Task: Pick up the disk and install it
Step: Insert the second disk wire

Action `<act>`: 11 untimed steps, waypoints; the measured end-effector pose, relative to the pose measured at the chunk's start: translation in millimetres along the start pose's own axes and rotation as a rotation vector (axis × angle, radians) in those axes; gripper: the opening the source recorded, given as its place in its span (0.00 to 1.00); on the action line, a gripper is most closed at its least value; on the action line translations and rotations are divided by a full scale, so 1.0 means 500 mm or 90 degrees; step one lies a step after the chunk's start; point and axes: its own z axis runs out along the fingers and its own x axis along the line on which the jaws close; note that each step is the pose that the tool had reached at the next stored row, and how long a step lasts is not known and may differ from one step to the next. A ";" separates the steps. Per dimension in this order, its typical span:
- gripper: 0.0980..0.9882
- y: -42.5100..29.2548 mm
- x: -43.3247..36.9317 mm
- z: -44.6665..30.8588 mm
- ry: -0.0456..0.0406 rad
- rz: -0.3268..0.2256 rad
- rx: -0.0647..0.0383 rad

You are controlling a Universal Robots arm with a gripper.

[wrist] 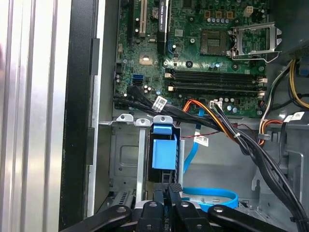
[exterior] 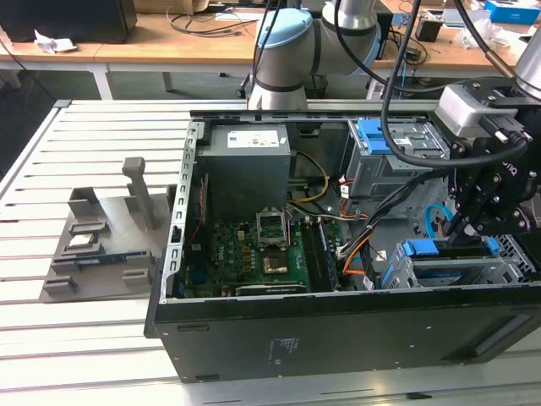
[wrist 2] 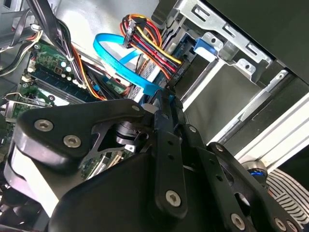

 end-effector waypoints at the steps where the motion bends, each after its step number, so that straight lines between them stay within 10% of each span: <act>1: 0.07 0.000 0.000 0.000 -0.0005 0.000 0.000; 11: 0.07 0.000 0.000 0.013 -0.0007 -0.003 0.000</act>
